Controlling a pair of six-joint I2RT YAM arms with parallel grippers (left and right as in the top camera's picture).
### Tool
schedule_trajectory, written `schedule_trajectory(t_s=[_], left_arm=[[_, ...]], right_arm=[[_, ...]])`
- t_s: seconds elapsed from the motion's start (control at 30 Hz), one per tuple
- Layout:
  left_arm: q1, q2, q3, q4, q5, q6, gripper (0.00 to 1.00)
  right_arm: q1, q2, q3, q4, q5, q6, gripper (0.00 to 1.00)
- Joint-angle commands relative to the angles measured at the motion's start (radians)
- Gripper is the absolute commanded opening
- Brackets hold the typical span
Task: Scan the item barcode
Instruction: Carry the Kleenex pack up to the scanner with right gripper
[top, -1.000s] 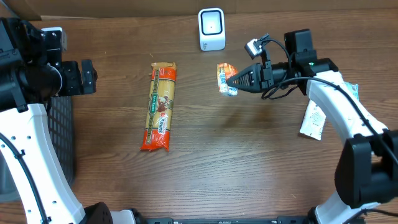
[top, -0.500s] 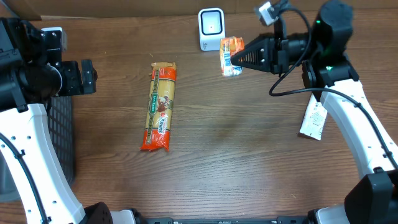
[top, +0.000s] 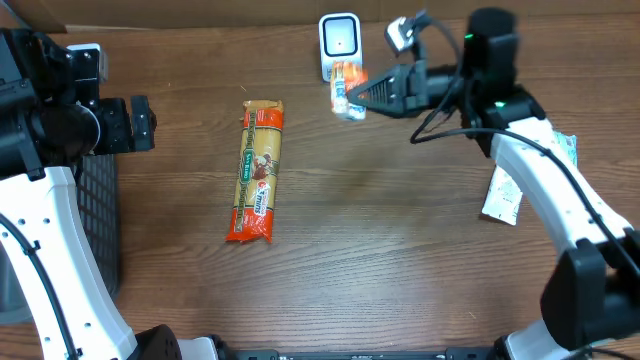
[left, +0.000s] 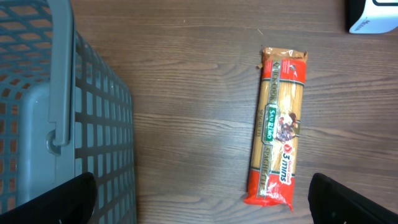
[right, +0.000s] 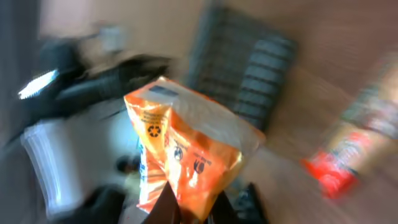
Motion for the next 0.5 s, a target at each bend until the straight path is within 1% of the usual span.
schedule_trajectory(t_s=[0.0, 0.07, 0.17, 0.2, 0.27, 0.37, 0.47], left_arm=[[-0.007, 0.006, -0.002, 0.001, 0.008, 0.015, 1.00], [-0.007, 0.006, -0.002, 0.000, 0.008, 0.015, 1.00], [-0.007, 0.006, -0.002, 0.001, 0.008, 0.015, 1.00], [-0.007, 0.006, -0.002, 0.001, 0.008, 0.015, 1.00], [-0.007, 0.006, -0.002, 0.000, 0.008, 0.015, 1.00], [-0.007, 0.006, -0.002, 0.000, 0.008, 0.015, 1.00], [-0.007, 0.006, -0.002, 0.001, 0.008, 0.015, 1.00]], right_arm=[[-0.003, 0.015, 0.005, -0.169, 0.339, -0.271, 0.04], [-0.003, 0.015, 0.040, -0.303, 0.425, -0.350, 0.04], [-0.001, 0.015, 0.168, -0.496, 0.576, -0.449, 0.04], [0.003, 0.016, 0.230, -0.570, 0.662, -0.480, 0.04], [0.027, 0.020, 0.371, -0.701, 0.904, -0.534, 0.04], [0.094, 0.037, 0.550, -0.795, 1.254, -0.610, 0.03], [0.169, 0.069, 0.644, -0.780, 1.525, -0.679, 0.03]])
